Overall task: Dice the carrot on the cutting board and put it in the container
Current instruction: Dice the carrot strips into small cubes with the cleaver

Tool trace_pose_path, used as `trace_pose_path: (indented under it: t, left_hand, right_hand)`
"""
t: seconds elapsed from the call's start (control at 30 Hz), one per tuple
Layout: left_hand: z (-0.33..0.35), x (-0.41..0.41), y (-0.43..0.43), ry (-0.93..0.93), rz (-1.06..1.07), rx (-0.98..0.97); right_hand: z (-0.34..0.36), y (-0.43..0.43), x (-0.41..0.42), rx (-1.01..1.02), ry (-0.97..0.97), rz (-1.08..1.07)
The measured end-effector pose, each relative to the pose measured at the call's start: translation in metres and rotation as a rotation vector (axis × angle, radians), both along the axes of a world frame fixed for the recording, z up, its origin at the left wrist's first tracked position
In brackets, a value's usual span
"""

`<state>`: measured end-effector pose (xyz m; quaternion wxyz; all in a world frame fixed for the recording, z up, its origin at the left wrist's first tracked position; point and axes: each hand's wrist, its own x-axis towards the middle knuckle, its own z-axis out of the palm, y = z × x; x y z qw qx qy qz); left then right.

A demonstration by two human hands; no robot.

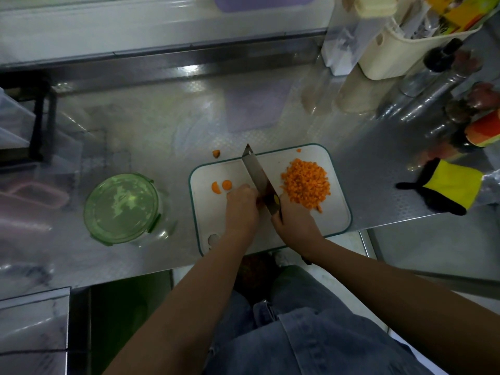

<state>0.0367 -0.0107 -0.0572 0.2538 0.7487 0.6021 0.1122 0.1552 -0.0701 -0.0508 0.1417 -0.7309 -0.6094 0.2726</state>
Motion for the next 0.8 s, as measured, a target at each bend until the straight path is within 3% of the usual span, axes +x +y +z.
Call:
trace_pose_path:
  t: [0.37, 0.8]
  left_hand:
    - [-0.002, -0.01, -0.006, 0.012, -0.152, 0.074]
    - [0.002, -0.013, -0.004, -0.024, 0.003, -0.016]
  right_hand:
    - [0.003, 0.004, 0.005, 0.011, 0.022, -0.022]
    - [0.003, -0.002, -0.001, -0.003, -0.017, 0.047]
